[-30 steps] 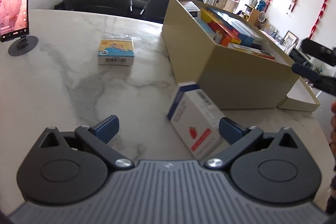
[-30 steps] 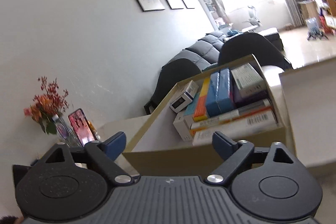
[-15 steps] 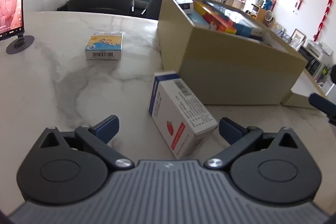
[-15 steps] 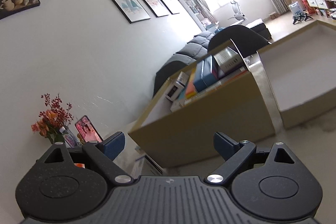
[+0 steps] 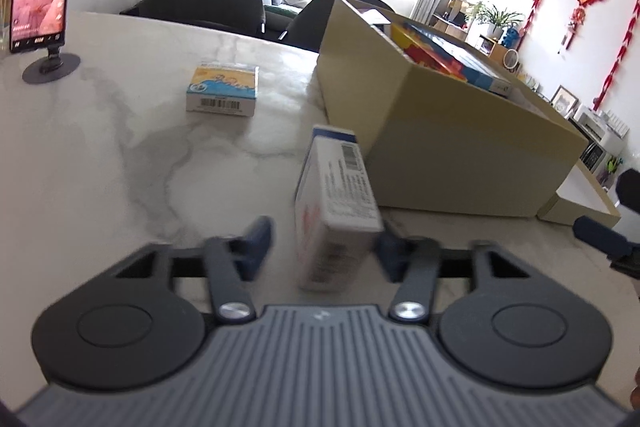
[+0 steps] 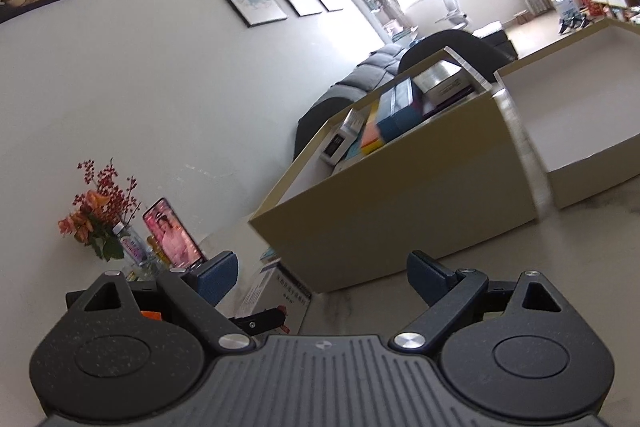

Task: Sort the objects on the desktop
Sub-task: 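Lift the blue-striped box with the left tool over the tall box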

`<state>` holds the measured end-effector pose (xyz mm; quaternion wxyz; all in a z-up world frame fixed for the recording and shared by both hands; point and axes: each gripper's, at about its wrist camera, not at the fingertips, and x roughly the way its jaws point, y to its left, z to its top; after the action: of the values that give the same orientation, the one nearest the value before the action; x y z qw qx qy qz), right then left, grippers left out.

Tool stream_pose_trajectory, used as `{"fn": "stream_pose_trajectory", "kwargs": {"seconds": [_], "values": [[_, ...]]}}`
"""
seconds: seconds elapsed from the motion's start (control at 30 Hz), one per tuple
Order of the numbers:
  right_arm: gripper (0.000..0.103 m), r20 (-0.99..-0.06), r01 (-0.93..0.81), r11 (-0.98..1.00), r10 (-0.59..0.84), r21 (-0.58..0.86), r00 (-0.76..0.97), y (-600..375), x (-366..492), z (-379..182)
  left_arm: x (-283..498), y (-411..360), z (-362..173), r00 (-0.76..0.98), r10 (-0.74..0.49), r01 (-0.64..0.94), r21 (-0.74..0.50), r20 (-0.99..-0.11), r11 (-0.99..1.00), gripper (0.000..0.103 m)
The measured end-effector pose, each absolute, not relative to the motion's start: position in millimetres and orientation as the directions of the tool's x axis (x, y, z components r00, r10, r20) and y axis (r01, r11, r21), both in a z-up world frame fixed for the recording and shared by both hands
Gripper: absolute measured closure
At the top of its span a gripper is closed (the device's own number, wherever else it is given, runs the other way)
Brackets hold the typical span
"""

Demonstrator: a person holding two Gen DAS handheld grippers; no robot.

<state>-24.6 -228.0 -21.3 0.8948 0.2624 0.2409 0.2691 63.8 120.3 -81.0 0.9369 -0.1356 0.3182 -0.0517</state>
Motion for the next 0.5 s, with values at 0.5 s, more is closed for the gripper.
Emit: {"fn": "stream_pose_trajectory", "kwargs": {"seconds": [0.5], "values": [[0.010, -0.289, -0.374, 0.629, 0.701, 0.682, 0.652, -205.6, -18.7, -30.2, 41.5, 137.7, -73.5, 0.838, -0.240, 0.068, -0.342, -0.490, 0.937, 0.078]]}}
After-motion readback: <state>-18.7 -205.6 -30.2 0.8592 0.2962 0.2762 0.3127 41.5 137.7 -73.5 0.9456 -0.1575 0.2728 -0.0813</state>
